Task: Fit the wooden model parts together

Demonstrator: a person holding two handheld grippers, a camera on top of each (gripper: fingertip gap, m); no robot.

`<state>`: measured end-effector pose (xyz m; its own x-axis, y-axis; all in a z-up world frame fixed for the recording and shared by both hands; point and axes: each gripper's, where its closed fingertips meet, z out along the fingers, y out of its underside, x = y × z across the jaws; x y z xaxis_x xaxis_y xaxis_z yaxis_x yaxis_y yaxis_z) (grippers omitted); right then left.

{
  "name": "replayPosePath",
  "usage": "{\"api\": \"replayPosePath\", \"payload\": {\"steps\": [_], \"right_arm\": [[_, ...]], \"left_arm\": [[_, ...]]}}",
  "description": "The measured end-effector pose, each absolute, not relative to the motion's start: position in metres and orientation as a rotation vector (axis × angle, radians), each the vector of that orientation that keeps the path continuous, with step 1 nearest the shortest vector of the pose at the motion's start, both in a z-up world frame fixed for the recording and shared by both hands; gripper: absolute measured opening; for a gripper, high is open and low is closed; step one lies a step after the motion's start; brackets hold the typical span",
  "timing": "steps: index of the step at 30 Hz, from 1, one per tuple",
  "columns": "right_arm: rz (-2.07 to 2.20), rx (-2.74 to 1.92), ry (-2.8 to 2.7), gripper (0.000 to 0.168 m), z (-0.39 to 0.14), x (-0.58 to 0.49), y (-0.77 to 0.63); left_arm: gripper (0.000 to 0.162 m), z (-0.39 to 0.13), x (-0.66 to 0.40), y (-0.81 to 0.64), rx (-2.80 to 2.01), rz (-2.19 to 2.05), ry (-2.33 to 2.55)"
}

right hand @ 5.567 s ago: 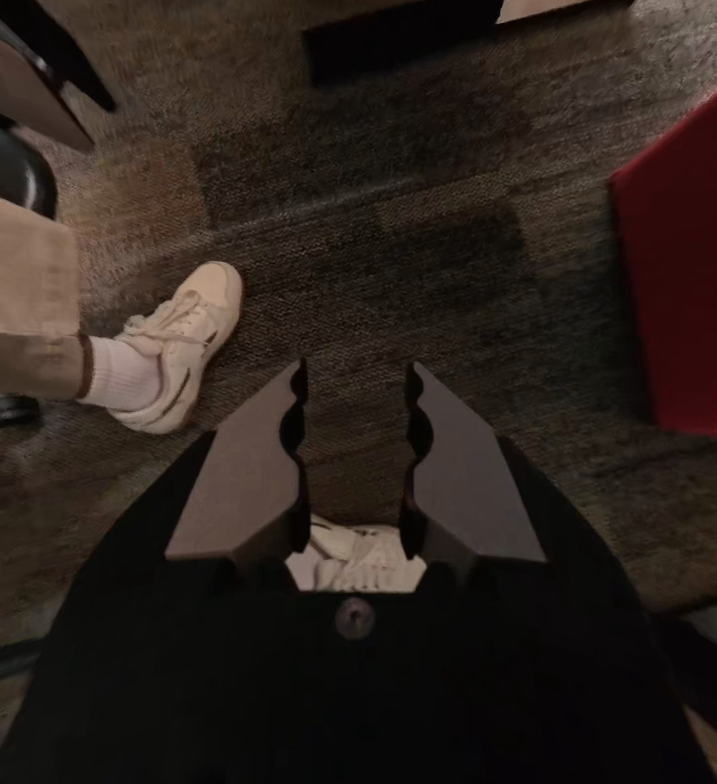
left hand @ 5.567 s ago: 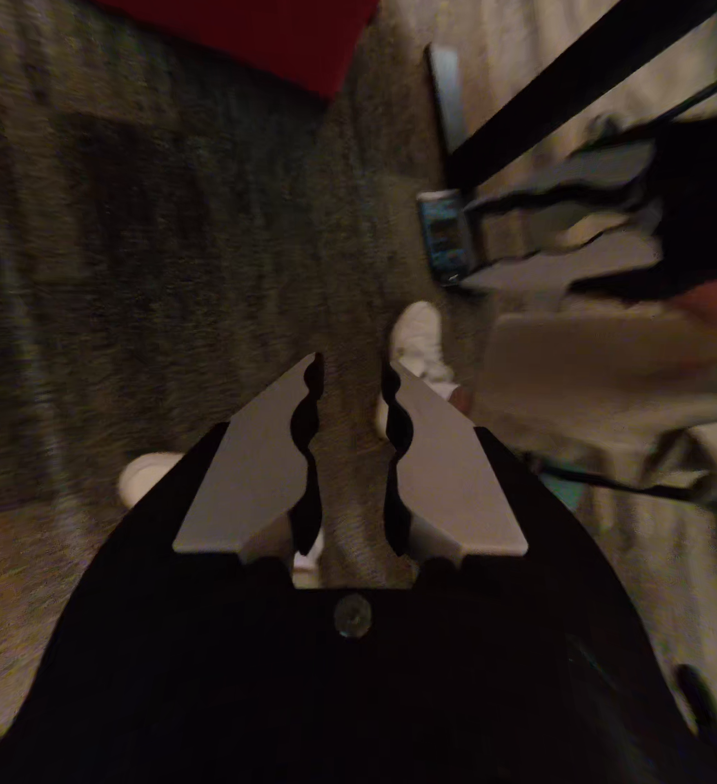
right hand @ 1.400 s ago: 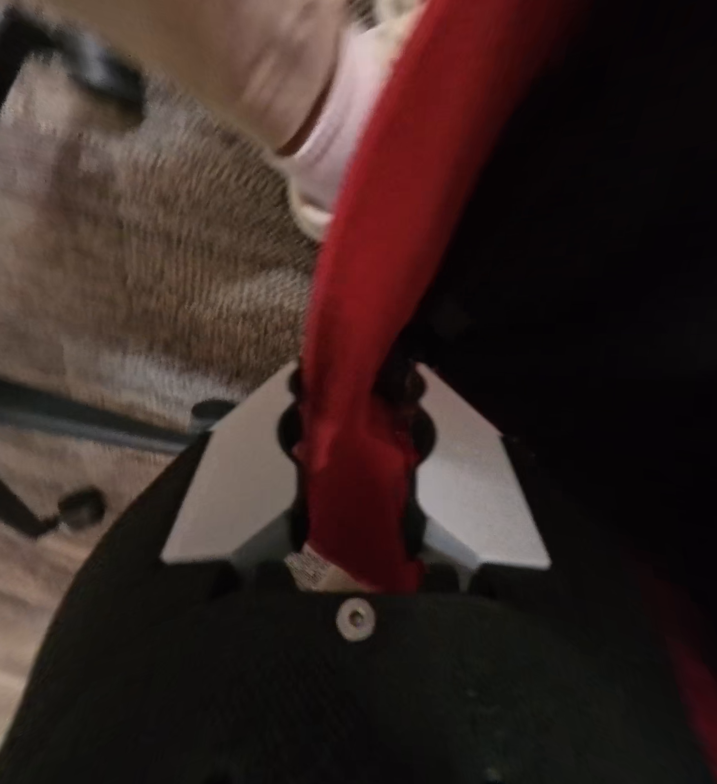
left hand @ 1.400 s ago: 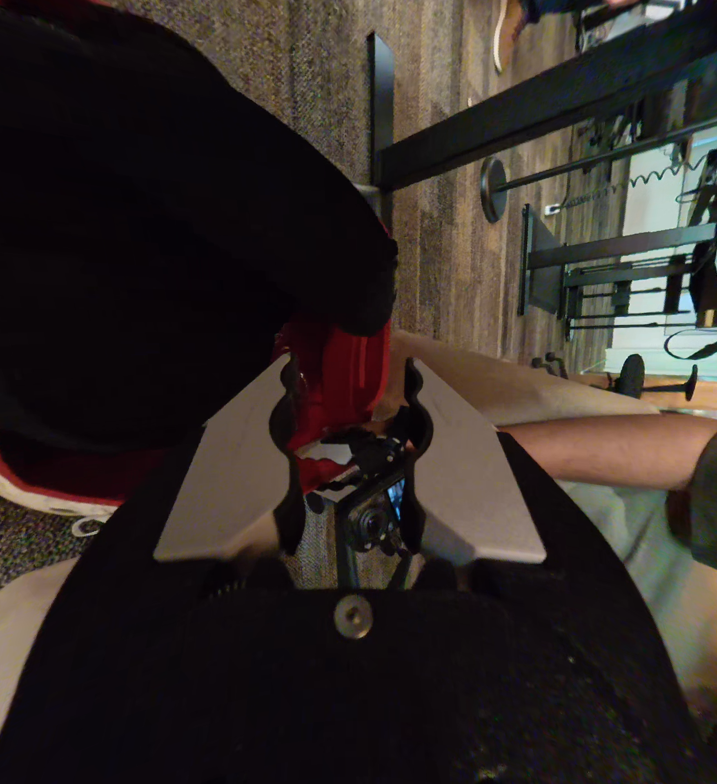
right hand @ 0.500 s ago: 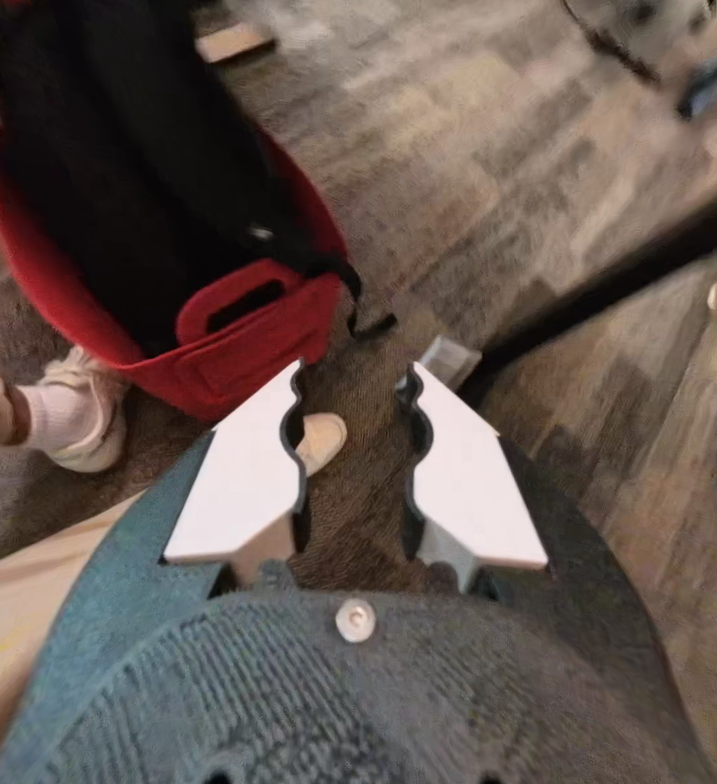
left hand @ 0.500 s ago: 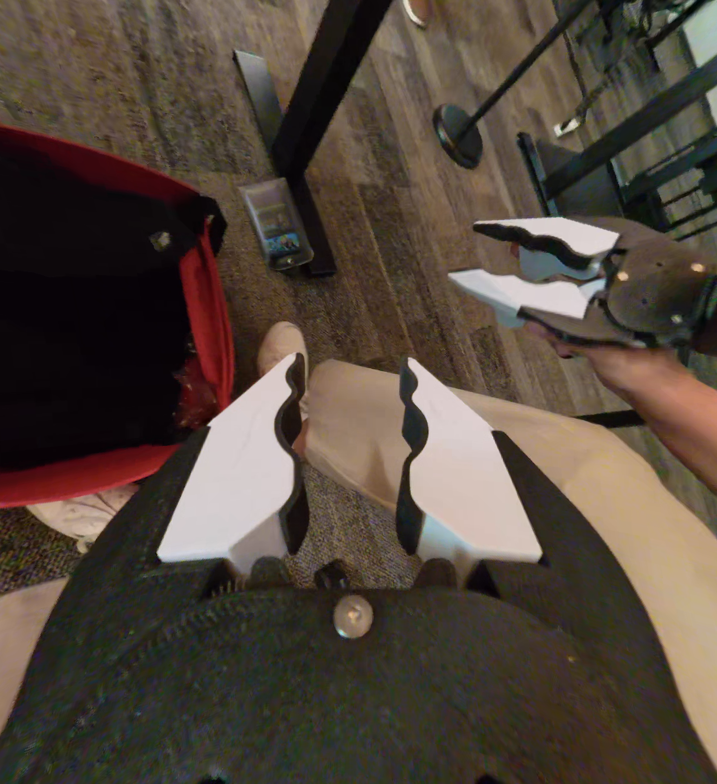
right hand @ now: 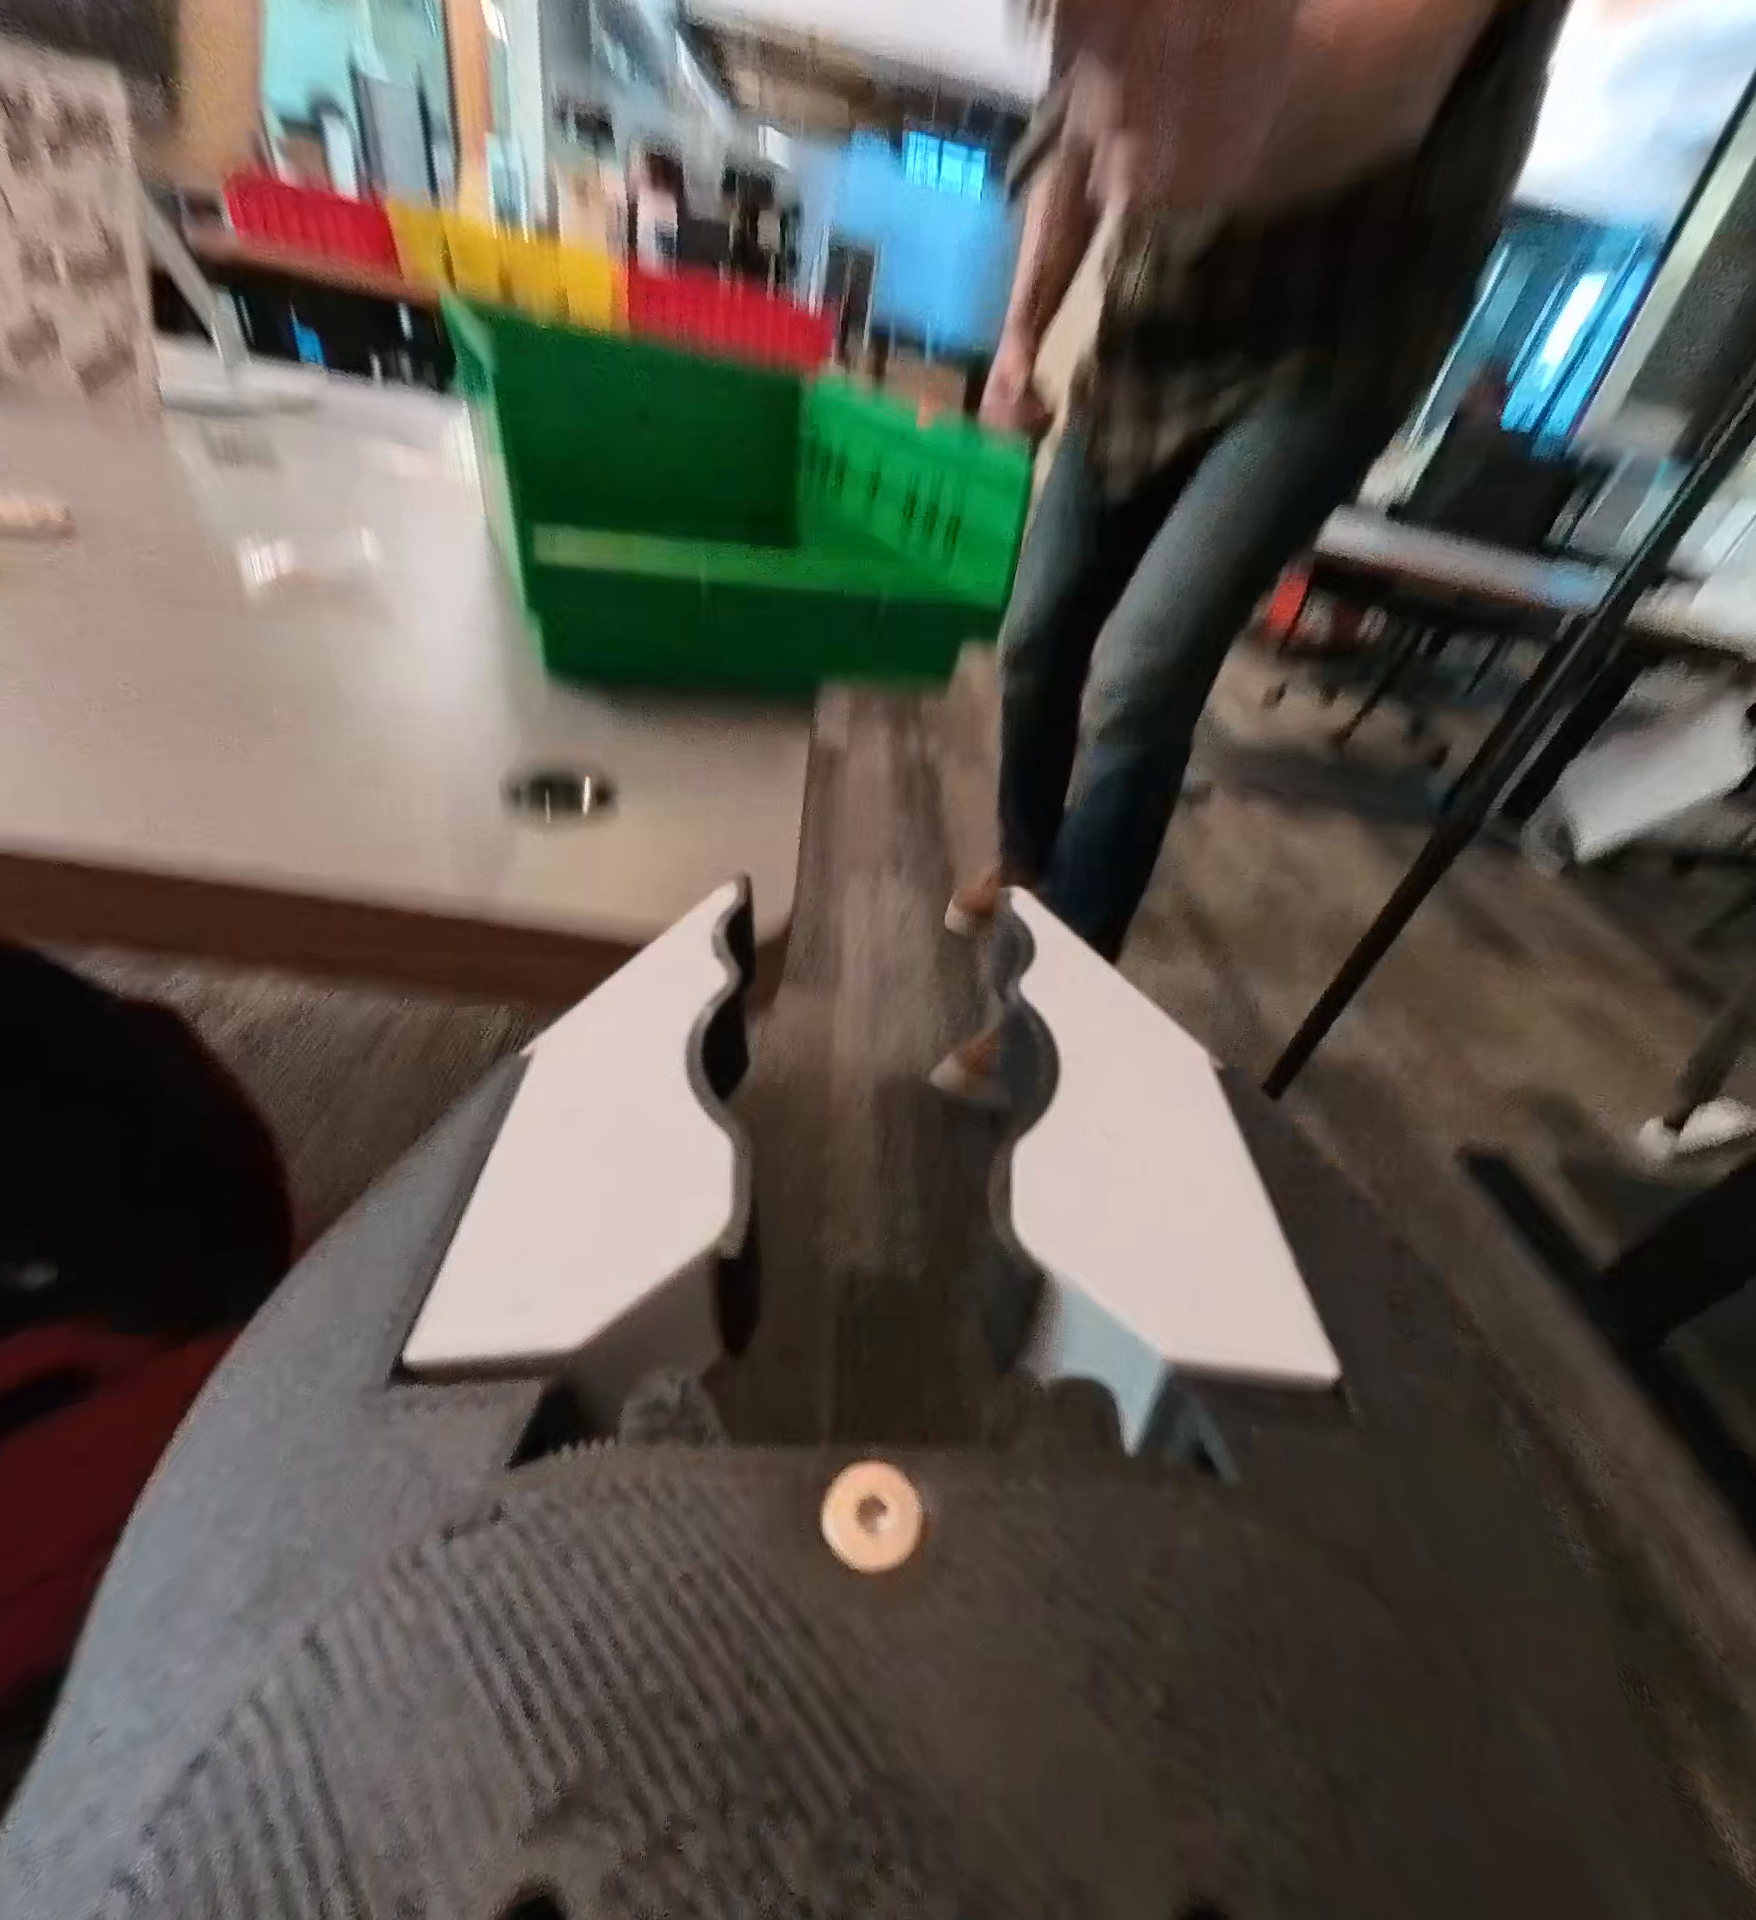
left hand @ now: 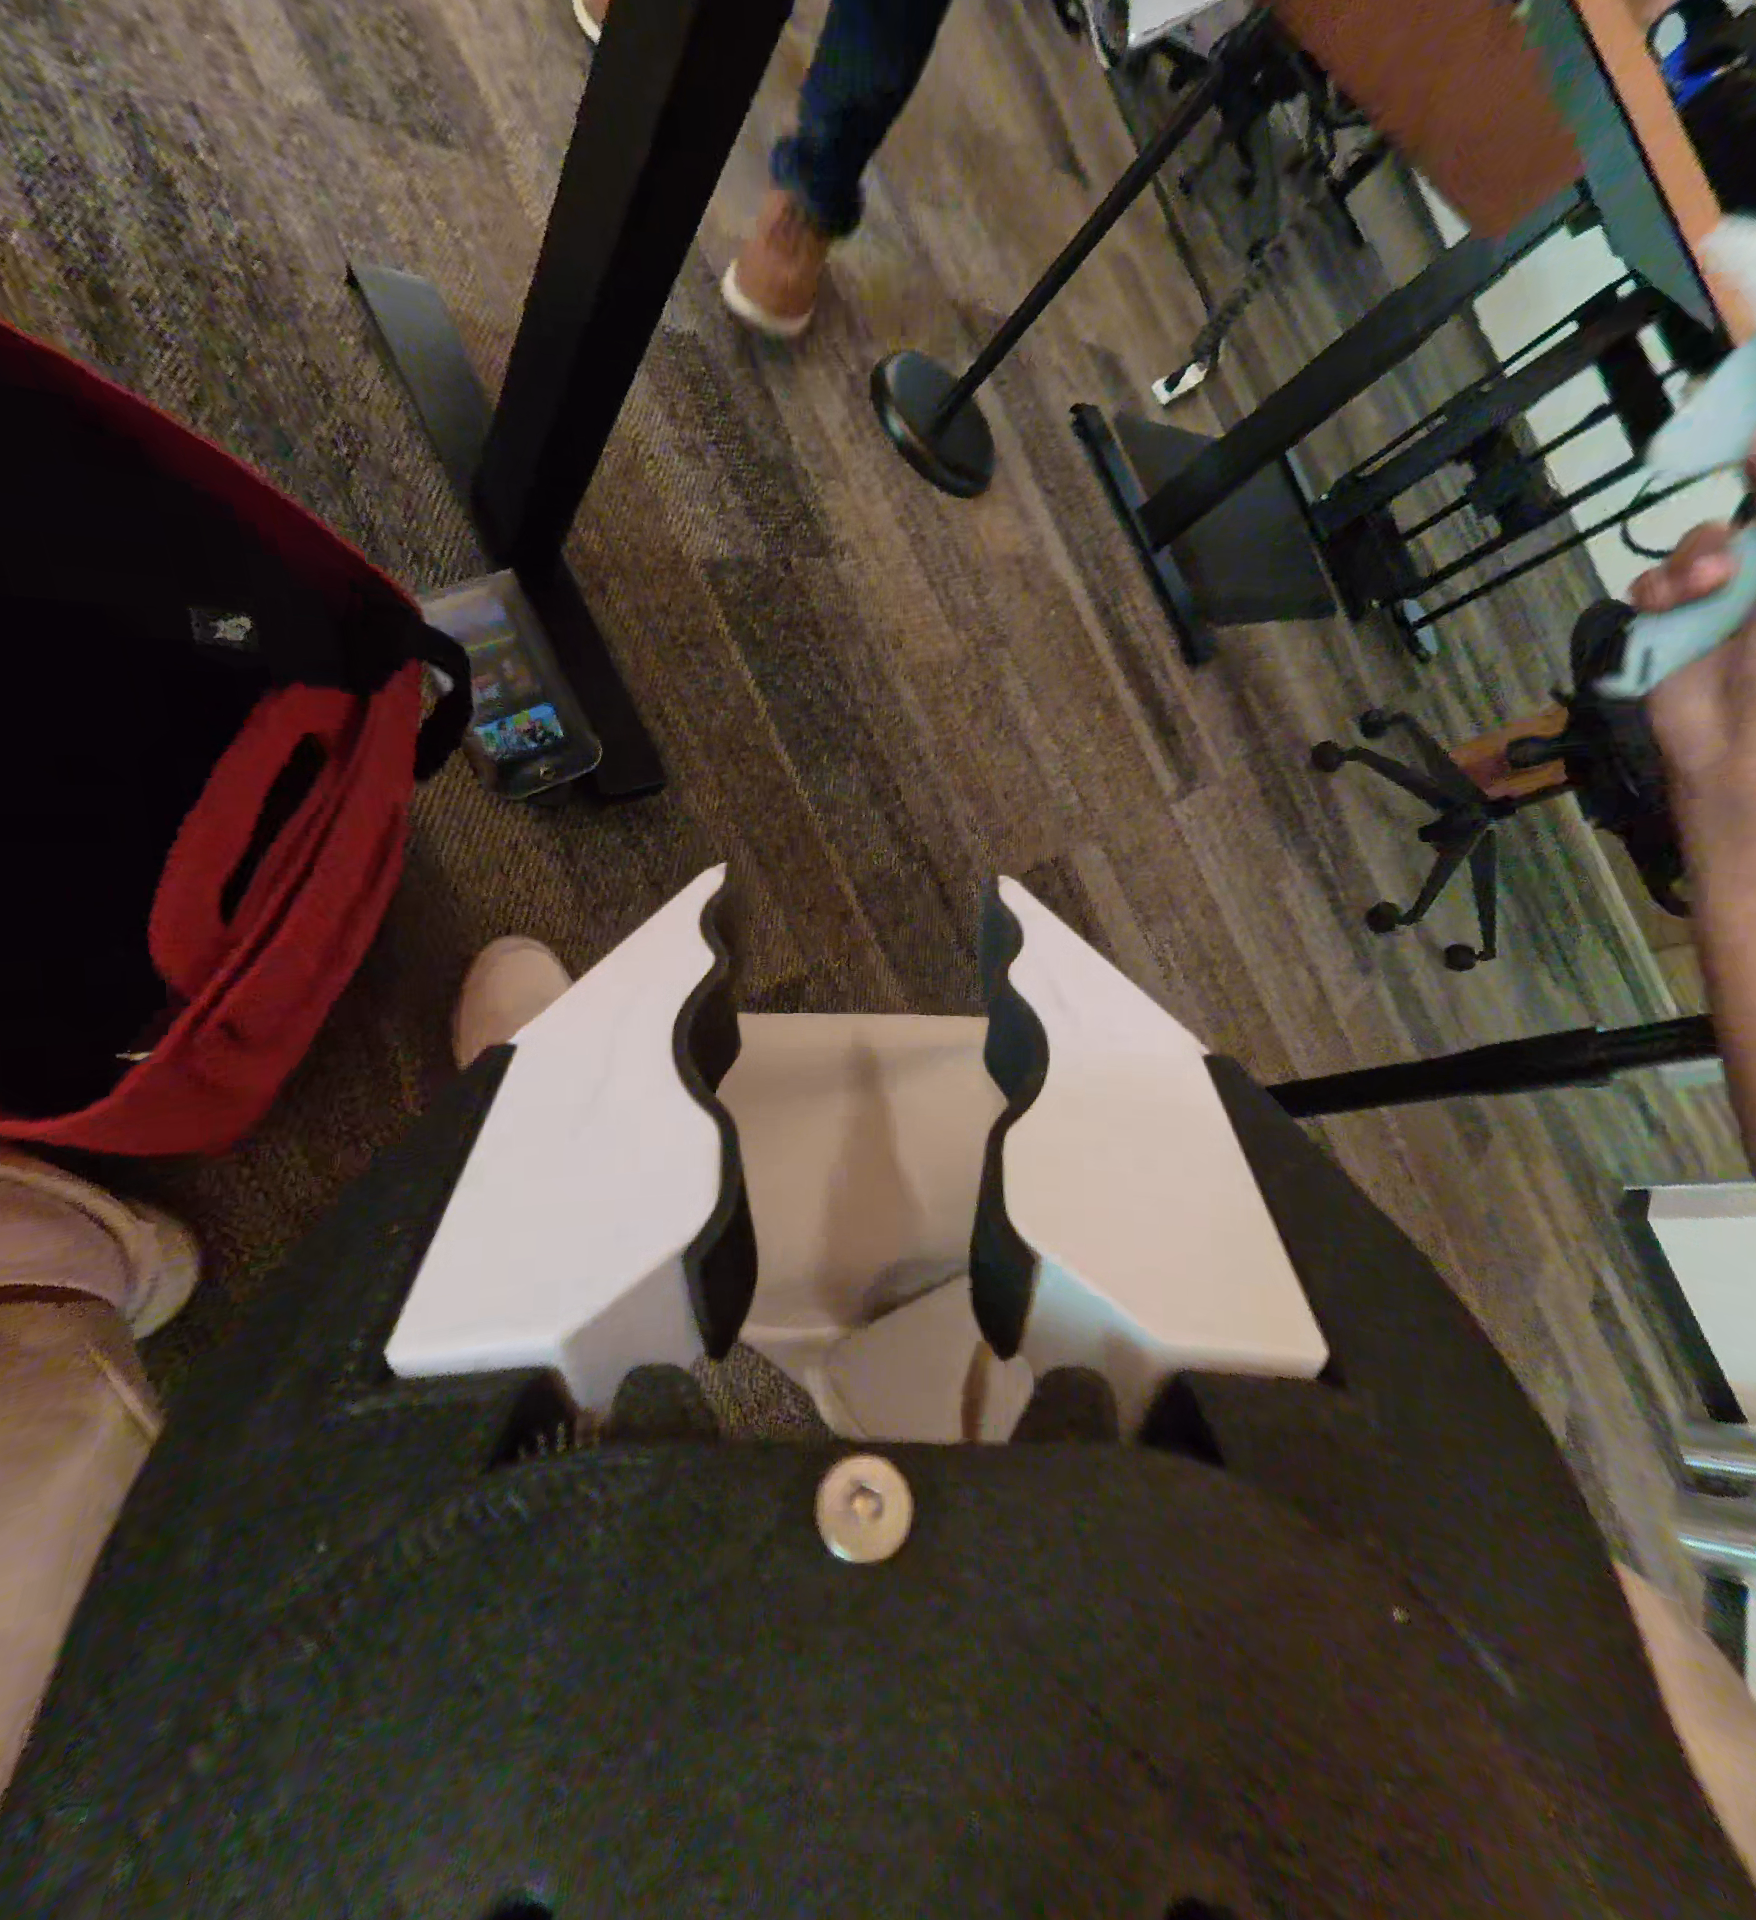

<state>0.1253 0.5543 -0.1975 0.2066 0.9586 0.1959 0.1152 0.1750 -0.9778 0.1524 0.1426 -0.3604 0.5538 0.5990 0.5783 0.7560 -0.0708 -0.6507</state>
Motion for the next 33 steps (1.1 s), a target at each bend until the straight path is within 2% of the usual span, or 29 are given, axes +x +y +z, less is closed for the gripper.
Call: {"api": "replayPosePath", "payload": {"steps": [4,7,12,17,24,31,33], "right_arm": [[0.738,-0.922,-1.181,0.044,-0.099,0.098,0.539],[0.56,-0.783,-1.257,0.046,-0.079,0.069,0.526],[0.343,-0.623,-1.47,0.039,-0.125,0.052,0.508],[0.383,-0.648,-1.737,0.038,-0.196,0.063,0.491],[0.782,-0.974,-1.727,0.033,-0.198,0.05,0.488],[0.936,-1.357,-1.727,0.048,-0.229,0.003,0.512],[0.972,-1.429,-1.699,0.048,-0.232,-0.006,0.518]], "left_arm": [[0.043,-0.347,0.14,0.149,-1.776,-0.167,-1.084],[0.043,-0.342,0.136,0.156,-1.782,-0.187,-1.067],[0.043,-0.34,0.128,0.168,-1.79,-0.189,-1.044],[0.043,-0.352,0.125,0.181,-1.839,-0.226,-1.016],[0.043,-0.363,0.116,0.194,-1.855,-0.254,-1.012],[0.043,-0.367,0.117,0.204,-1.842,-0.286,-1.021],[0.043,-0.367,0.117,0.205,-1.843,-0.286,-1.022]]}}
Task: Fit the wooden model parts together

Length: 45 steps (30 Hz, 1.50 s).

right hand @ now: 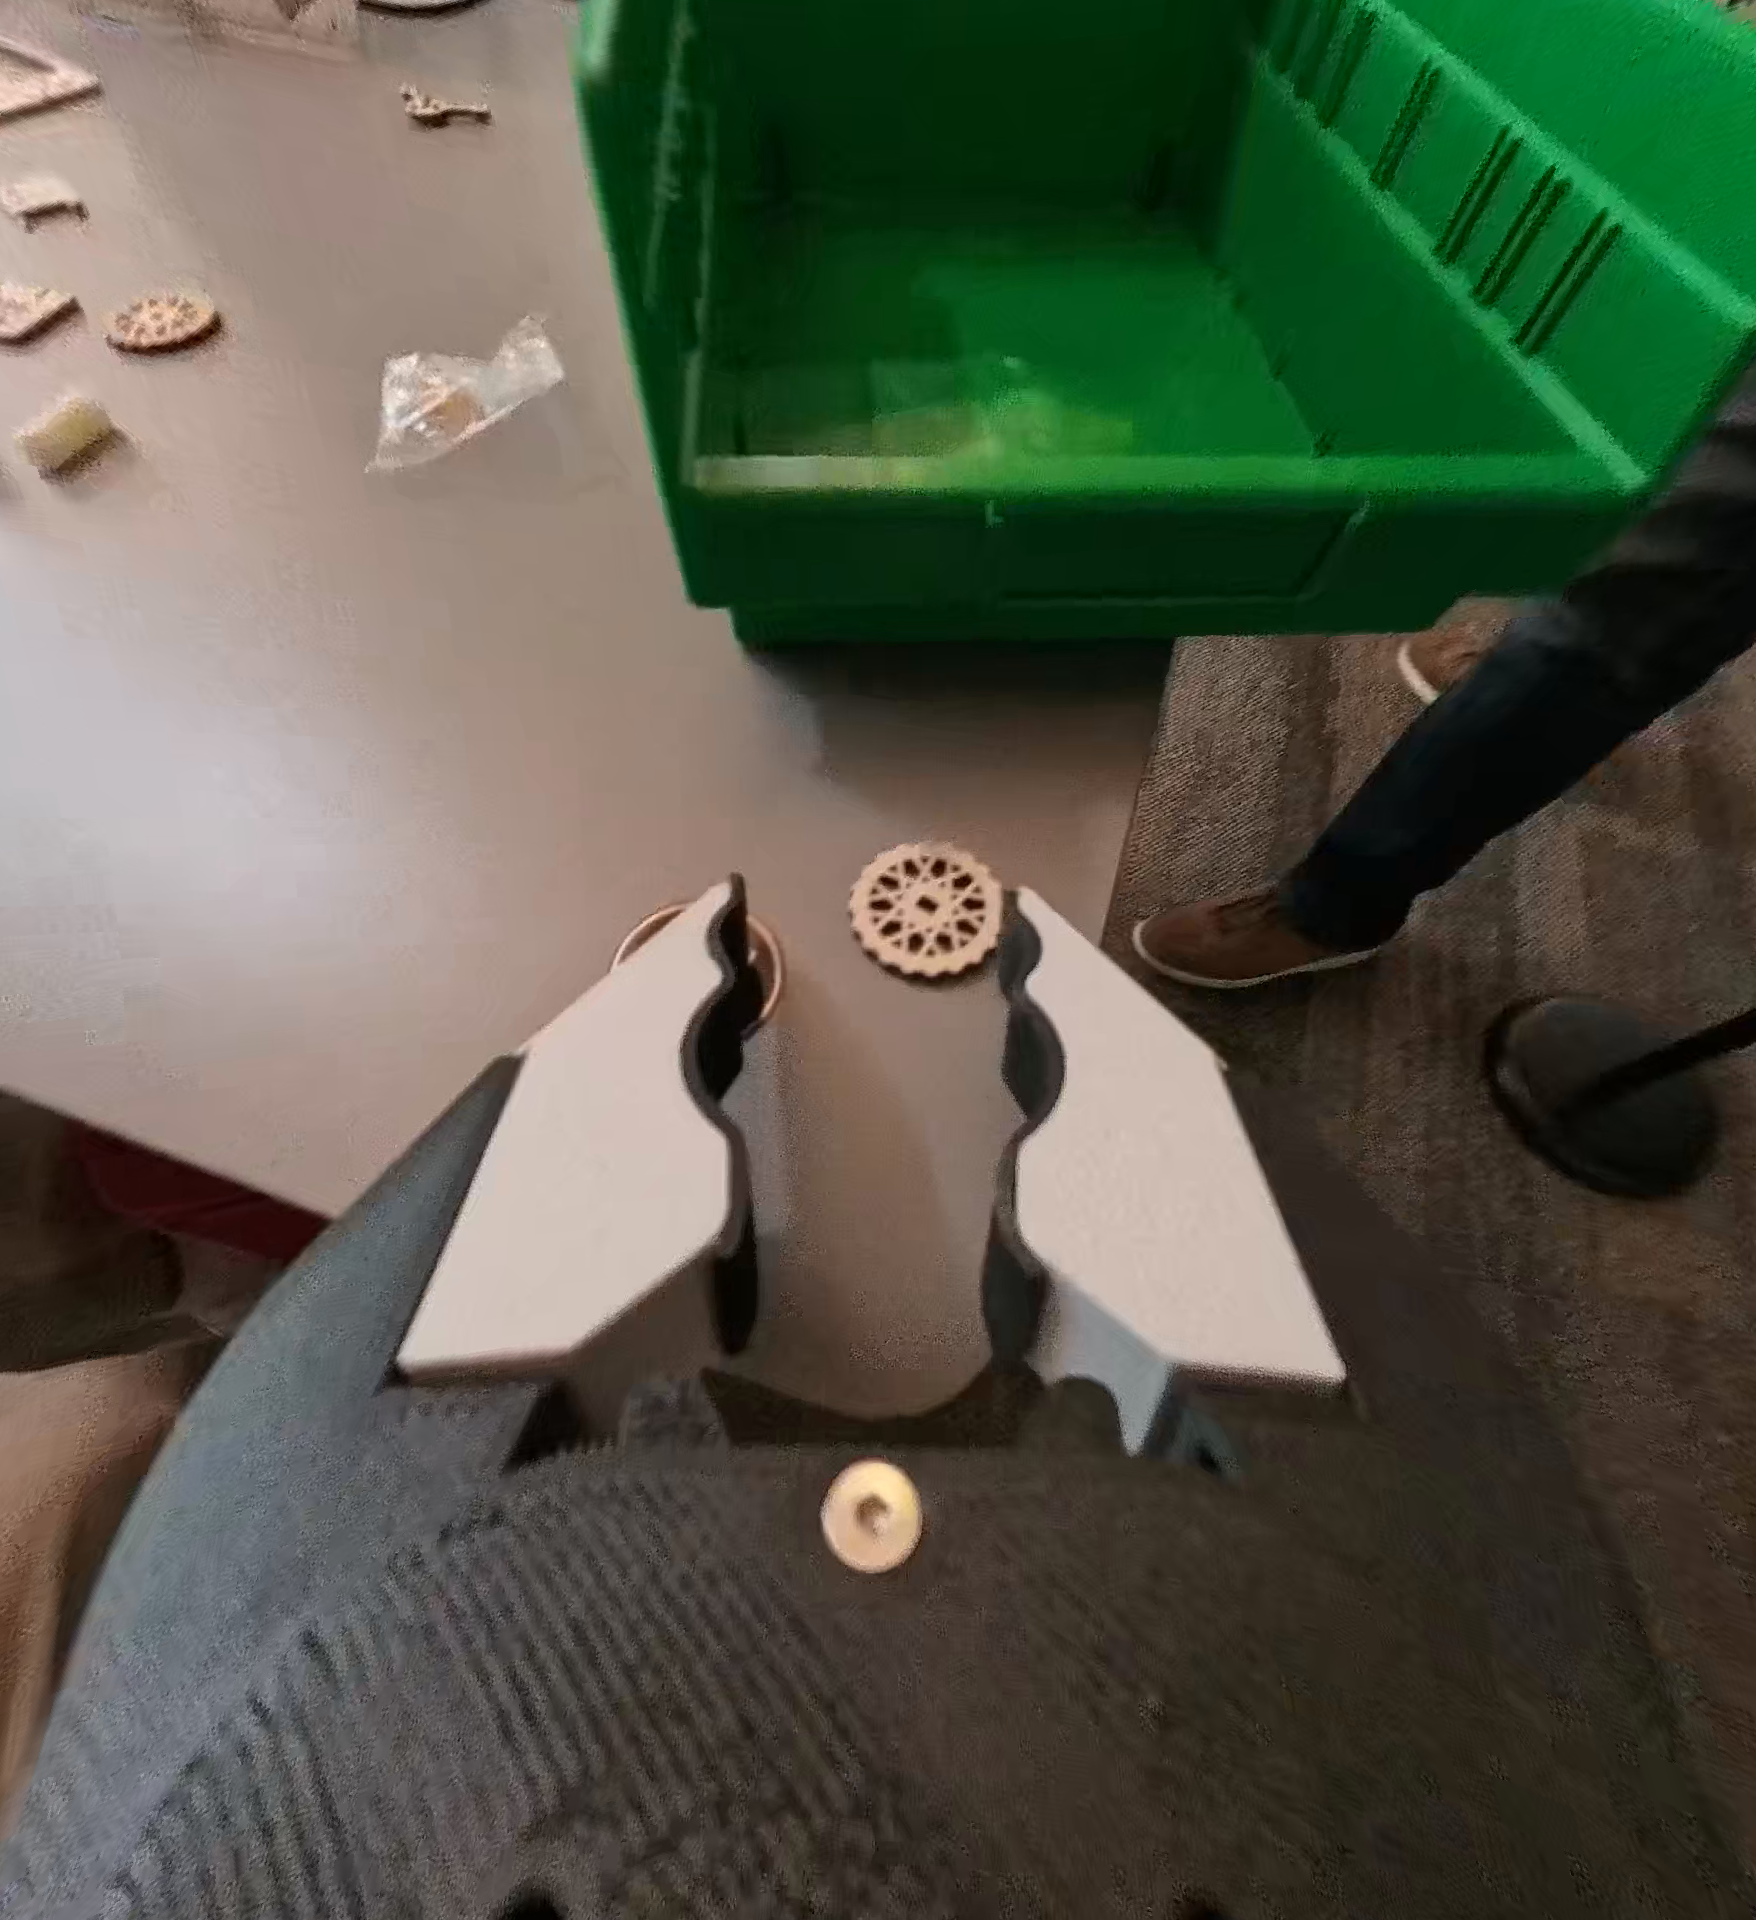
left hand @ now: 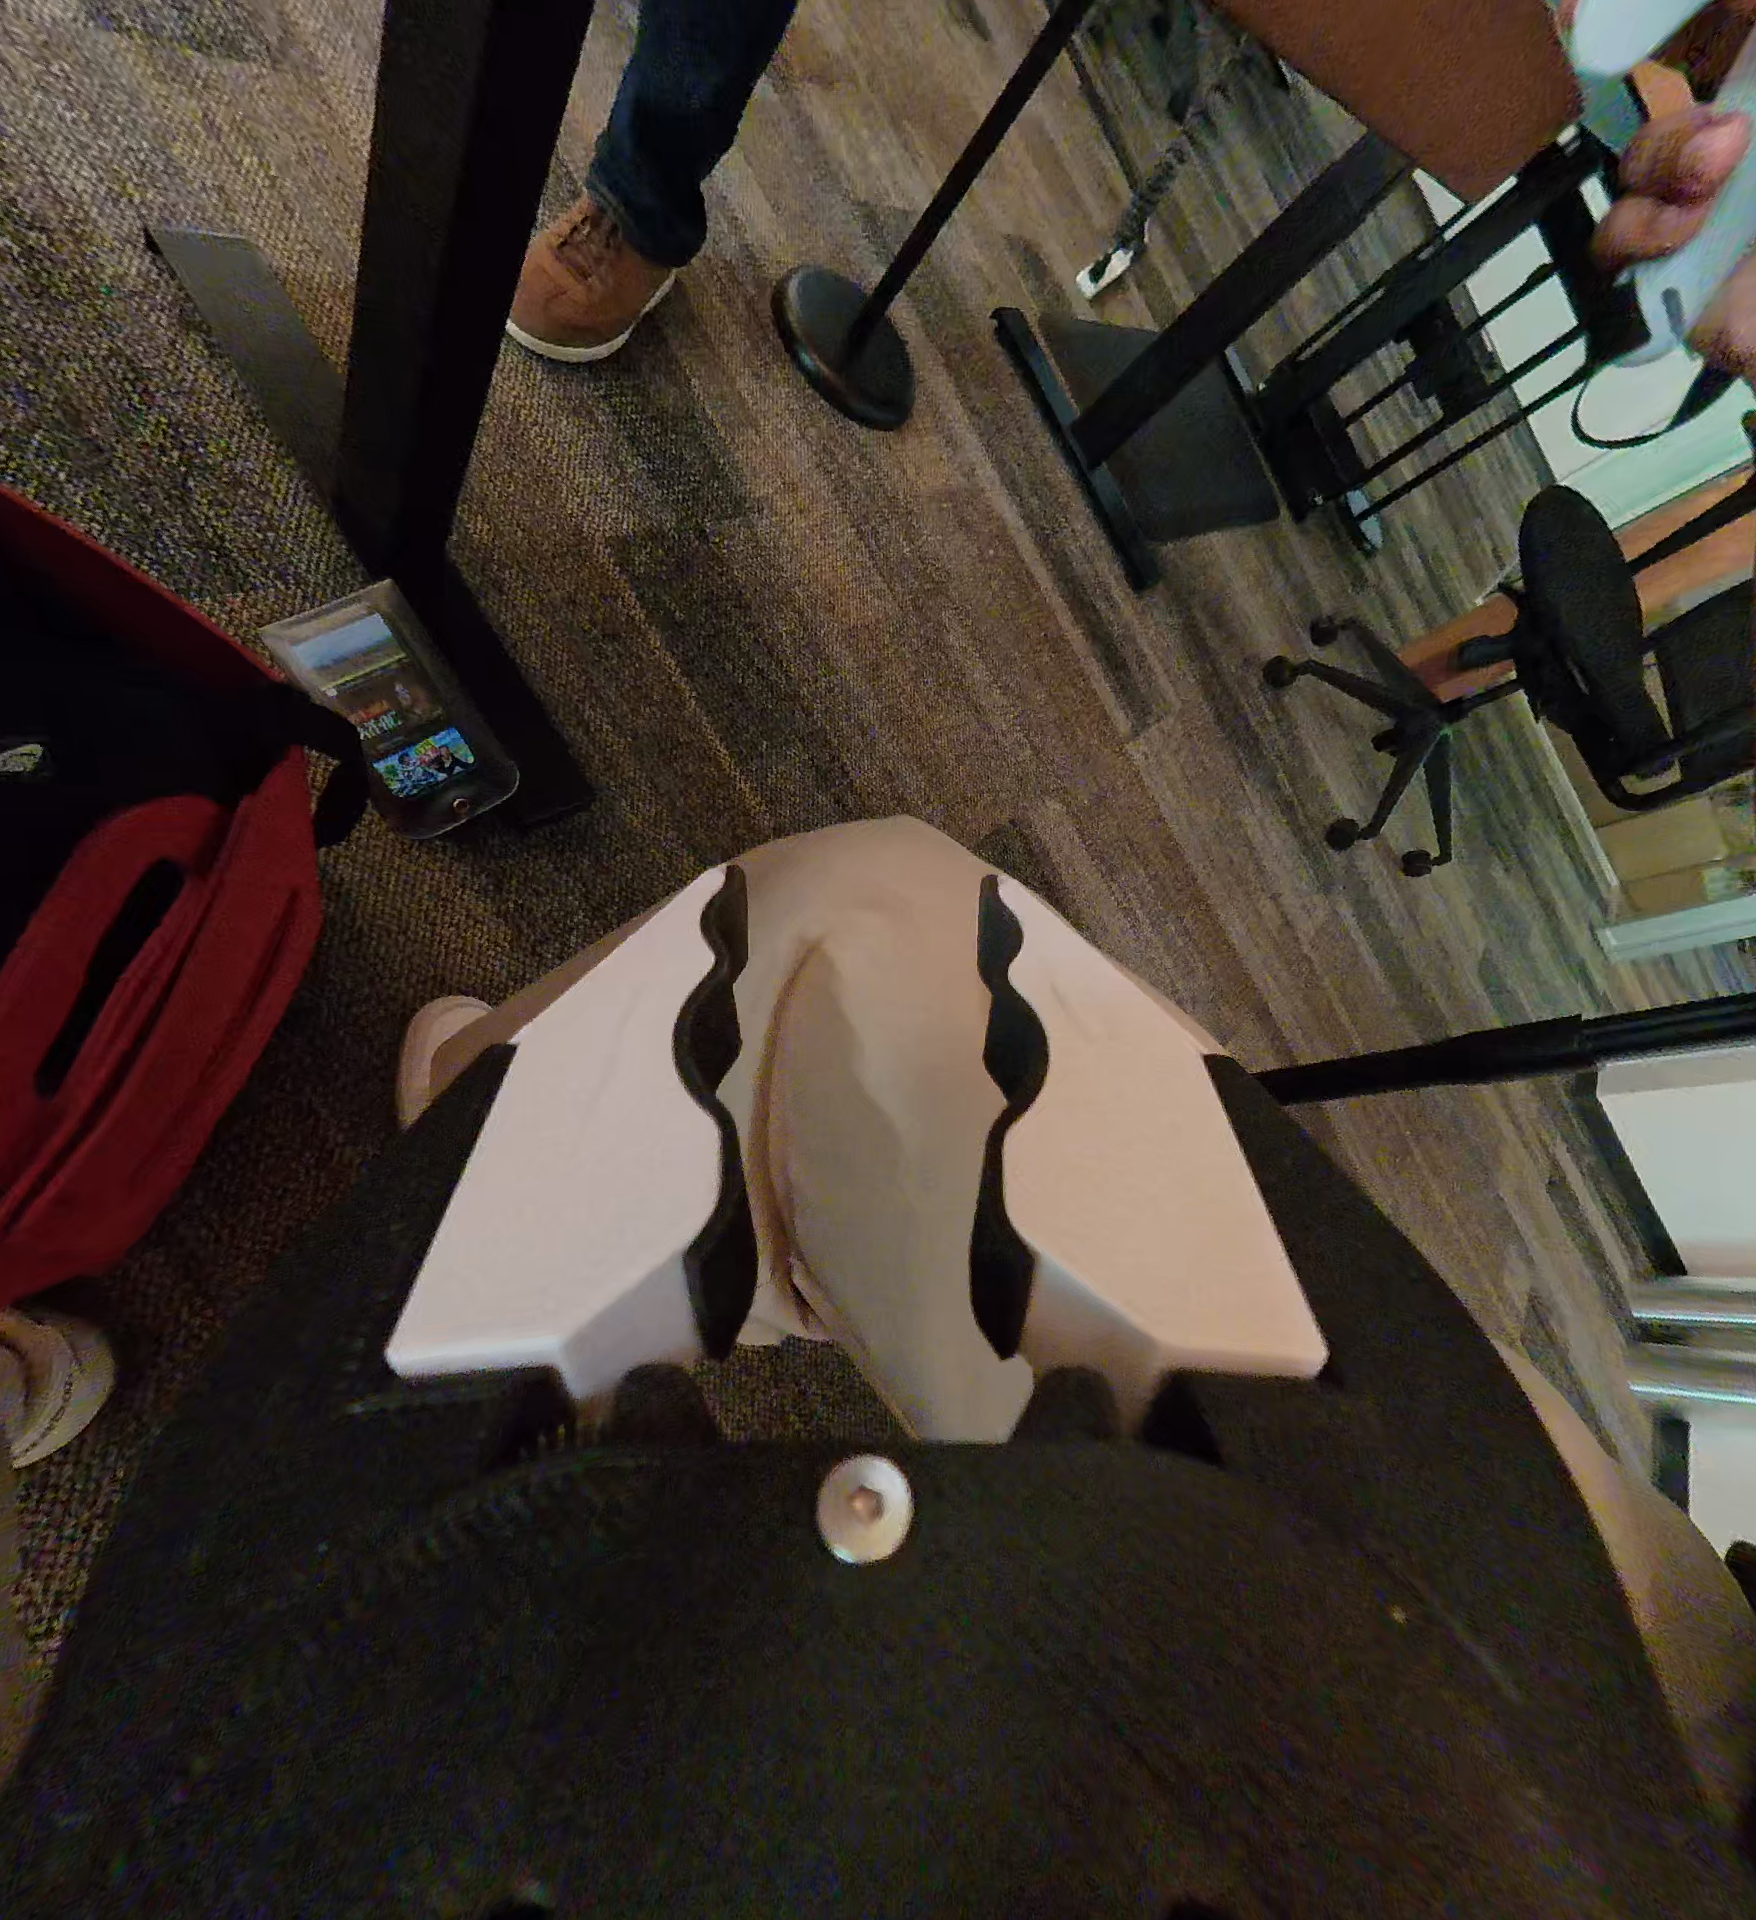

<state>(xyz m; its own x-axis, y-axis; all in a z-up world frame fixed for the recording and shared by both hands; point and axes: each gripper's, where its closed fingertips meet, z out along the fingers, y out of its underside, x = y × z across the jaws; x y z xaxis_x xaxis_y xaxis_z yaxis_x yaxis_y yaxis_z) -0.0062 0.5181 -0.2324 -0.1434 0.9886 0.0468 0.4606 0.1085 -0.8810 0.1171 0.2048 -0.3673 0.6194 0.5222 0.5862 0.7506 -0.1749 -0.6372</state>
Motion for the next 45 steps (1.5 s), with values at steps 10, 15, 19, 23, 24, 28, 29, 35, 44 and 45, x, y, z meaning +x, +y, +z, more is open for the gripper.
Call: {"api": "replayPosePath", "payload": {"steps": [10,15,19,23,24,28,29,35,44,45], "right_arm": [[0.872,-1.575,-1.826,0.032,-0.246,-0.014,0.529],[0.89,-1.611,-1.894,0.032,-0.244,-0.015,0.523],[1.243,-1.493,-1.768,0.031,-0.18,0.004,0.468],[1.329,-1.28,-1.789,0.032,-0.131,0.047,0.398],[1.342,-1.243,-1.801,0.032,-0.123,0.058,0.382],[1.427,-1.143,-1.852,0.031,-0.099,0.105,0.323],[1.44,-1.115,-1.864,0.031,-0.095,0.116,0.311],[1.356,-0.959,-1.899,0.031,-0.092,0.154,0.275],[1.383,-0.939,-1.909,0.031,-0.092,0.138,0.259],[1.378,-0.936,-1.907,0.031,-0.092,0.131,0.259]], "left_arm": [[0.042,-0.349,0.111,0.206,-1.821,-0.288,-1.0],[0.042,-0.292,0.12,0.198,-1.777,-0.199,-0.931],[0.043,-0.251,0.135,0.174,-1.847,-0.06,-0.845],[0.043,-0.211,0.138,0.133,-1.739,0.054,-0.892],[0.043,-0.202,0.14,0.124,-1.698,0.063,-0.911],[0.043,-0.18,0.151,0.095,-1.584,0.096,-0.963],[0.043,-0.177,0.154,0.089,-1.556,0.094,-0.974],[0.041,-0.183,0.174,0.06,-1.49,0.111,-1.026],[0.041,-0.214,0.159,0.032,-1.414,0.059,-1.105],[0.041,-0.216,0.154,0.031,-1.417,0.062,-1.104]]}}
